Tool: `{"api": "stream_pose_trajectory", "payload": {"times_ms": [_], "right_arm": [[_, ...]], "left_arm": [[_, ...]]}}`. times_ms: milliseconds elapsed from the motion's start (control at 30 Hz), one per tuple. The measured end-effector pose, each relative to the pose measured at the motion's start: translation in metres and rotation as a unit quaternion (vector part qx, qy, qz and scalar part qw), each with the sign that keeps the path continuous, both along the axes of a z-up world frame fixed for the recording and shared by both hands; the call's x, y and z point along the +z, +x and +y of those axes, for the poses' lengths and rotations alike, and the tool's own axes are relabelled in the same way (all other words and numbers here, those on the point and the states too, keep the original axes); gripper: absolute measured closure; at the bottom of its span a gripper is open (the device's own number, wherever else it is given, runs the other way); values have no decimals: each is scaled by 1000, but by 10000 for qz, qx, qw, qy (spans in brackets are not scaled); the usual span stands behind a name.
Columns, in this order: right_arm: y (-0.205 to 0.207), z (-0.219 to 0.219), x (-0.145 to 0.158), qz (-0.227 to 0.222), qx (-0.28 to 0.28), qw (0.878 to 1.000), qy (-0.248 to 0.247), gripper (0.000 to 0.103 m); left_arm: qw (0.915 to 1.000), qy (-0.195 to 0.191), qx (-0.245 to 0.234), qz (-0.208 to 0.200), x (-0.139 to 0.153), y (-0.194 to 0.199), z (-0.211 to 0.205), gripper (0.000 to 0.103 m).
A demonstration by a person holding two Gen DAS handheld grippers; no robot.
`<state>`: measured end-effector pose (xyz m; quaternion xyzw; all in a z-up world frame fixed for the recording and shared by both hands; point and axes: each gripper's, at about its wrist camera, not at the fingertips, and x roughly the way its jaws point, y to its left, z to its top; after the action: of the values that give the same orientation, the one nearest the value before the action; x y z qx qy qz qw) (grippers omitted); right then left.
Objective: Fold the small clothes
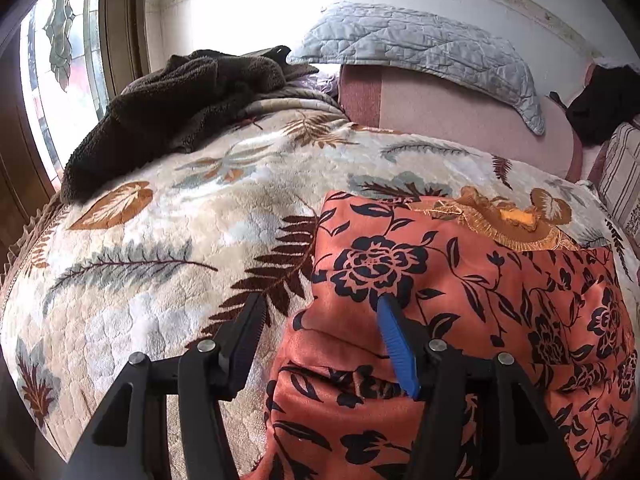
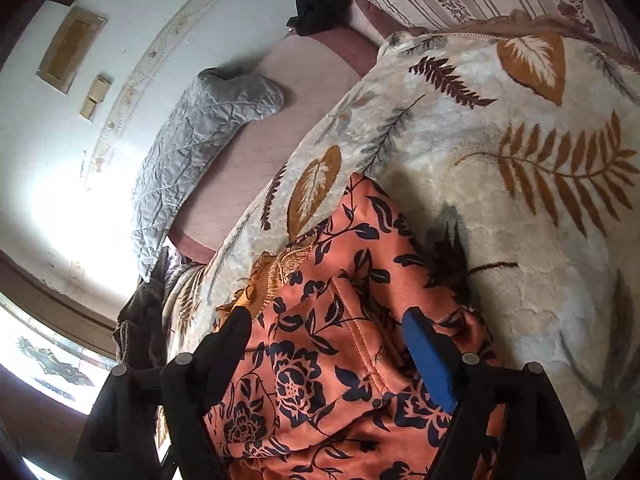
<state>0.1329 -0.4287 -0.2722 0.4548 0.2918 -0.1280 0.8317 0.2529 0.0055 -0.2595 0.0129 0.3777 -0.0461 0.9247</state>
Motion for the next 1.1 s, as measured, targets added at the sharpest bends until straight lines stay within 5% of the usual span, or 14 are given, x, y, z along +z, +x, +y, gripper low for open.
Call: {"api": "stream_pose_trajectory", "payload": {"times_ms": [267, 333, 367, 400, 567, 633, 767, 833, 900, 967, 1100], "right_arm": [[59, -3, -49, 833, 723, 9938, 164, 25], [68, 3, -49, 842, 1099, 9903, -67, 53], [72, 9, -46, 868, 1329, 9870, -252, 91], [72, 15, -42, 892, 1397, 9851, -461, 93], [38, 10, 9, -177, 734, 9905, -1152, 94], [31, -4, 7, -67, 409, 9933, -1083, 94], [42, -22, -28, 1139, 387, 9893, -823, 90], [38, -31, -35, 1381, 393, 9878, -601, 90], [25, -42, -28, 1224, 92, 9914, -464, 90], [11, -45, -11, 884, -251, 9923, -826, 86], [24, -21, 2, 365, 611, 9927, -971, 82]], "left_arm": [[9998, -38, -216, 40, -1, 1, -3, 43], [9997, -82, -204, 46, -2, 1, -4, 43], [9998, -79, -188, 26, -2, 1, -4, 43], [9998, -81, -176, -2, -1, 0, -5, 43], [9995, -62, -150, -263, 5, -4, -8, 43], [9993, 9, -211, -297, 5, -4, -12, 43], [9987, 266, -438, 55, -7, 3, -25, 43], [9983, 281, -464, 222, -12, 6, -28, 43], [9984, 291, -408, 257, -14, 6, -28, 43], [9989, 240, -356, 188, -12, 4, -27, 43], [9988, 140, -477, -31, -5, -1, -30, 43]]}}
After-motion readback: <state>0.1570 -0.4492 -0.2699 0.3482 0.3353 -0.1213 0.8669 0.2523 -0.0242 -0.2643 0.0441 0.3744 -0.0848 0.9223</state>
